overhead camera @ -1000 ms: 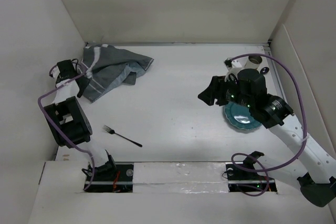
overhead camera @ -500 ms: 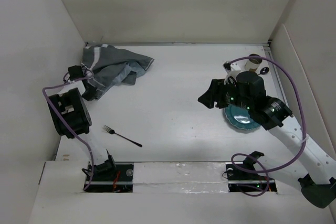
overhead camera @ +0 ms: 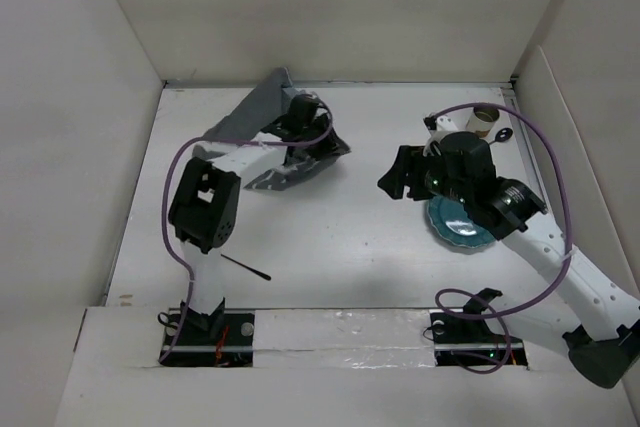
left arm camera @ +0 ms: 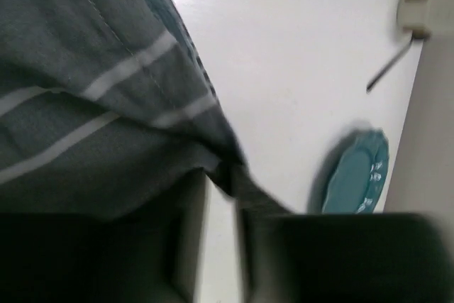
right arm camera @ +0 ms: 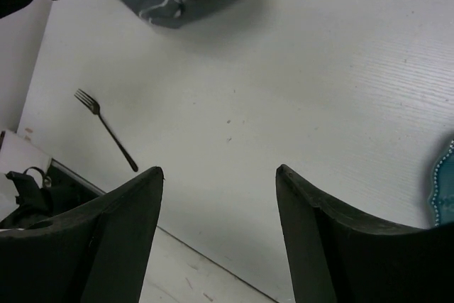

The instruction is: Set the dinner table for one person

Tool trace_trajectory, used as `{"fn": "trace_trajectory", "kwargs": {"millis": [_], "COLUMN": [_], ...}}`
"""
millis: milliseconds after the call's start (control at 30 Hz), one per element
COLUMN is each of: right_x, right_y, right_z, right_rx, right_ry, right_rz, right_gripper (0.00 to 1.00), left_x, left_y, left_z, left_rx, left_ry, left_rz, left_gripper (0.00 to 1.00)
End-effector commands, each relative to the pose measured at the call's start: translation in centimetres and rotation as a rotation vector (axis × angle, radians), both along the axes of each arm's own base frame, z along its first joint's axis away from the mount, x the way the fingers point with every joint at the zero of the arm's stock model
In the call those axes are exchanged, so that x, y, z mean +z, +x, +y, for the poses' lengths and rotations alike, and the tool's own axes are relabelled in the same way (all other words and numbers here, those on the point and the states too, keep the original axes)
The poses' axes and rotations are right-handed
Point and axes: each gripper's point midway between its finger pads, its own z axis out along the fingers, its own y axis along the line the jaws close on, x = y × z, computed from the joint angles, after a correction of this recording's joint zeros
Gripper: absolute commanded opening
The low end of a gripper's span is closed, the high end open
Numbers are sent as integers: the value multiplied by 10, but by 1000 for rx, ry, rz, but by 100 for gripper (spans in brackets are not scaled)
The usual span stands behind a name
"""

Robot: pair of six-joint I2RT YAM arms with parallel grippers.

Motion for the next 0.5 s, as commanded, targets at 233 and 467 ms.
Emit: {"fn": "trace_trajectory", "kwargs": {"millis": [233, 467], "right_x": [-19, -45], "right_y": [41, 75], "right_z": [-21, -3], "right_rx": [-211, -229], "right_ry": [41, 123], "right_rz": [50, 119], "right_gripper": [53, 0], "left_x": [51, 78], "left_y": [-34, -24], "left_z": [-55, 123], "left_rx": [-132, 345], "left_ry": [63, 175], "left_rz": [-107, -196], "left_gripper": [48, 36]}}
